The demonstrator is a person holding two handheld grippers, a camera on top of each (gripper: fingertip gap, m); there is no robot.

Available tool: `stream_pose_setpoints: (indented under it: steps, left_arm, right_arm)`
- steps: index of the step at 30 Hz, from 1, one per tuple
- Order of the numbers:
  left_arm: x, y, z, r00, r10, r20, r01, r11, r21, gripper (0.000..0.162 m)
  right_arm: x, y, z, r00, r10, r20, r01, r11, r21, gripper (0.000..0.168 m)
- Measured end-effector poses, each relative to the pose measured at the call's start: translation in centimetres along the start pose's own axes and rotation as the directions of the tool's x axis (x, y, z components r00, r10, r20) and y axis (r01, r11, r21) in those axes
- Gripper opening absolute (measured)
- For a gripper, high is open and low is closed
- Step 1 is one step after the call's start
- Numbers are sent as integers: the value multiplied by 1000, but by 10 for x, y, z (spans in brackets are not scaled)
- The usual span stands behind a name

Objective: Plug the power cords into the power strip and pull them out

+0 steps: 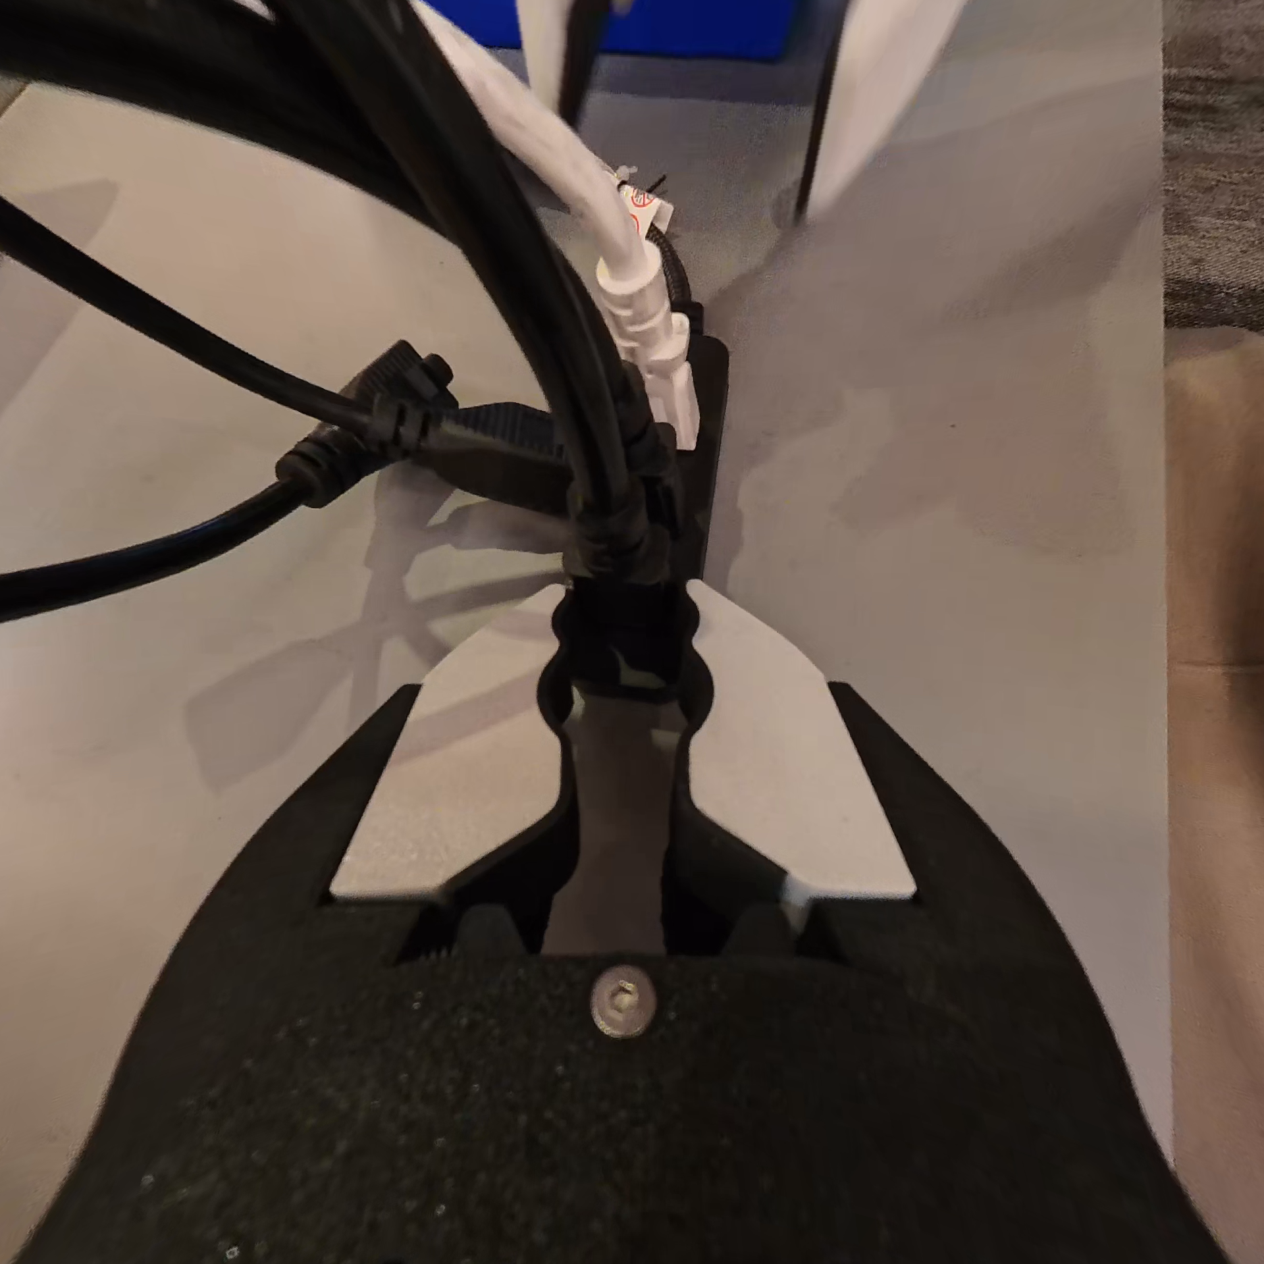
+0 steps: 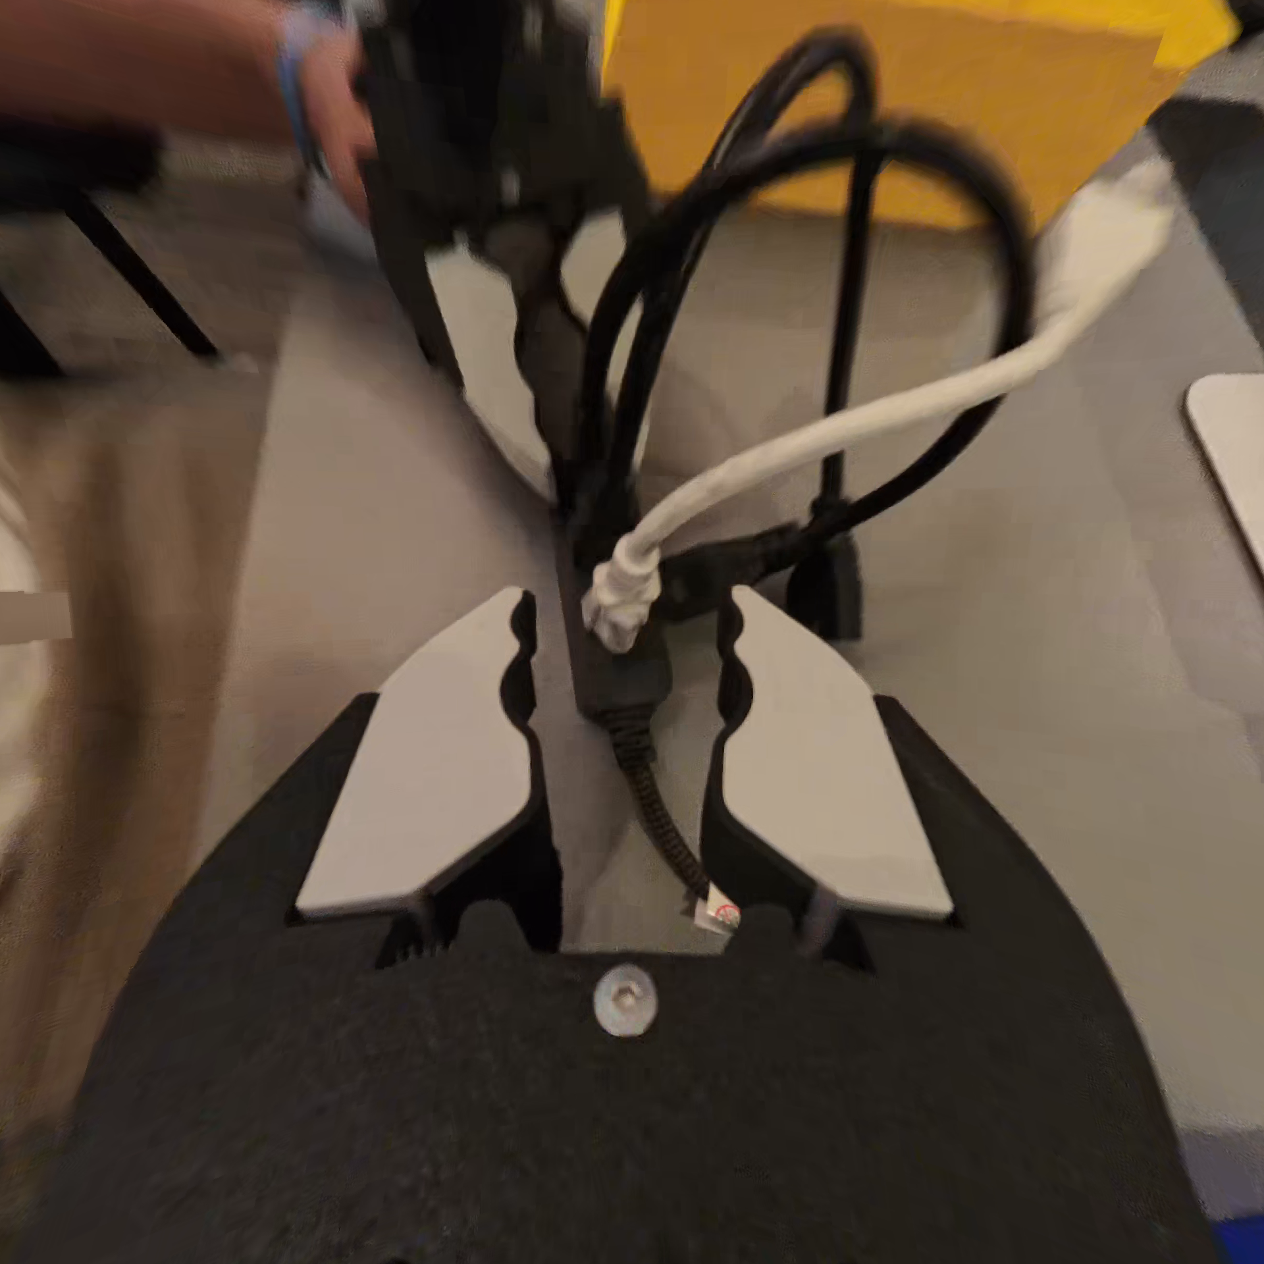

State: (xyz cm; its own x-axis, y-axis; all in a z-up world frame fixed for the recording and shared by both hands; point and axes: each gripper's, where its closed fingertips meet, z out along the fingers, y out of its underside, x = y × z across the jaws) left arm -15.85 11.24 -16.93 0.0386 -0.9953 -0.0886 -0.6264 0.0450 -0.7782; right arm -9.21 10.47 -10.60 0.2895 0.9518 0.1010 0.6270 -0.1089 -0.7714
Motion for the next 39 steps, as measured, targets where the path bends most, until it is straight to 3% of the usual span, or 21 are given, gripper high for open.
stream_pose_setpoints:
  steps: [3,6,8,10,13,19,22,26,34,39]
  left_arm:
    - [0,0,0,1000,-7,-5,7,1000,9,26]
    - [0,-1,0,1000,-14,-2,14,999,32,26]
    - [-1,-3,0,1000,3,11,-4,999,47,28]
    - [-2,-8,2,998,36,46,-39,997,67,39]
    - [3,-20,11,999,27,24,-29,996,79,53]
    - [9,-24,32,996,-43,-78,45,998,34,38]
    - [12,-24,34,997,49,-59,-47,998,39,38]
    - [13,-24,35,997,55,-58,-53,998,39,38]
    - [14,-23,35,997,63,-44,-62,997,34,39]
    - [15,-23,35,998,55,-33,-54,998,19,39]
  right_arm:
    - [0,30,27,997,-38,-70,29,991,-133,43]
    - [-1,26,35,1000,18,-6,-18,994,-106,36]
    - [-2,23,40,999,30,36,-26,994,-104,42]
    - [-5,23,45,997,17,77,-8,992,-124,42]
    - [0,23,47,996,23,83,-10,989,-149,27]
    - [-5,25,46,995,42,87,-29,990,-140,26]
    - [-10,25,44,996,34,85,-25,994,-107,24]
    - [-13,16,42,987,77,138,-66,995,-79,31]
    - [-11,23,41,986,-98,138,140,928,-345,24]
    - [-13,22,42,985,-80,153,134,914,-384,24]
